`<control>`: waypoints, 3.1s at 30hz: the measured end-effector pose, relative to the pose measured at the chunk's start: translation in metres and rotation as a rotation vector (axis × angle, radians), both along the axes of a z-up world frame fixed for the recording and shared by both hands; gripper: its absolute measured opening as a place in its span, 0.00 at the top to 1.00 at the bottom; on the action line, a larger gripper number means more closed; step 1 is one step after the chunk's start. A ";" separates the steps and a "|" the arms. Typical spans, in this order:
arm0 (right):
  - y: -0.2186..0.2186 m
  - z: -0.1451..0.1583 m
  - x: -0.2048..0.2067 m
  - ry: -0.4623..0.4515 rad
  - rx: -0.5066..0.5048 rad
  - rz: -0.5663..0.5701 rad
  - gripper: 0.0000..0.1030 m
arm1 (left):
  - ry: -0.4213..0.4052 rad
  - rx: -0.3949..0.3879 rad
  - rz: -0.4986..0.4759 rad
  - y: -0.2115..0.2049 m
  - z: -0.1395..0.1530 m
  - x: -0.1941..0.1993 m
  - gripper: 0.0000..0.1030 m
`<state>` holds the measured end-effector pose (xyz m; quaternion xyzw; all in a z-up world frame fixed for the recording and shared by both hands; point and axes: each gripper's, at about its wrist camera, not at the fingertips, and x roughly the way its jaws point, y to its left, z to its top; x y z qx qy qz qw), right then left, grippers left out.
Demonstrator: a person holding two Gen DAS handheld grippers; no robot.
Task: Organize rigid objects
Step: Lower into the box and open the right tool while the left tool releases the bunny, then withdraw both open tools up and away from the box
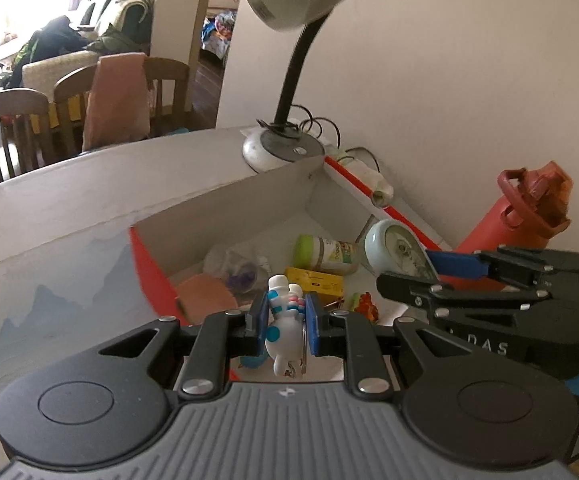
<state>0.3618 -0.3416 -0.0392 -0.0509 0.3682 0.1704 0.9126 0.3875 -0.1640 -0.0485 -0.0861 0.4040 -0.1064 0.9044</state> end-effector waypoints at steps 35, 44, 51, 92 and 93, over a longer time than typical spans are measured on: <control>-0.010 -0.073 0.068 0.181 -0.081 -0.031 0.54 | 0.323 0.150 -0.055 -0.049 -0.107 0.109 0.82; -0.015 -0.063 0.059 0.171 -0.041 -0.032 0.50 | 0.345 0.156 -0.060 -0.050 -0.104 0.103 0.79; -0.021 -0.048 0.045 0.149 0.008 -0.037 0.48 | 0.281 0.131 -0.060 -0.046 -0.085 0.083 0.46; 0.007 0.032 -0.111 -0.099 0.206 -0.034 0.01 | -0.032 0.003 -0.017 0.035 0.020 -0.062 0.15; 0.007 0.032 -0.114 -0.100 0.213 -0.042 0.01 | -0.037 -0.004 -0.021 0.036 0.021 -0.065 0.13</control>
